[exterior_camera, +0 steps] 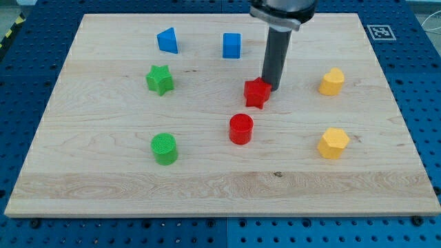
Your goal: Nudge the green star left a bit
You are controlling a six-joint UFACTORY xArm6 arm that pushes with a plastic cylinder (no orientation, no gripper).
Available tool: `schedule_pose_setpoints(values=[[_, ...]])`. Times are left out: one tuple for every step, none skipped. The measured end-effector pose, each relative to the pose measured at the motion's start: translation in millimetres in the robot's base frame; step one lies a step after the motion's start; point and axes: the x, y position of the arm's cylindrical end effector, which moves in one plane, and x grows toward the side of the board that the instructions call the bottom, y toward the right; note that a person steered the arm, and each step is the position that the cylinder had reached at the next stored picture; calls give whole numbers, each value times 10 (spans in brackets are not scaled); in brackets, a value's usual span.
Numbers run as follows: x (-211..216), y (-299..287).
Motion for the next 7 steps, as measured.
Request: schedule_pose_setpoints(values=[[234,-167],[318,-260],[318,-261],[94,-261],[-267,-337],[-466,-597],[-497,-1018]])
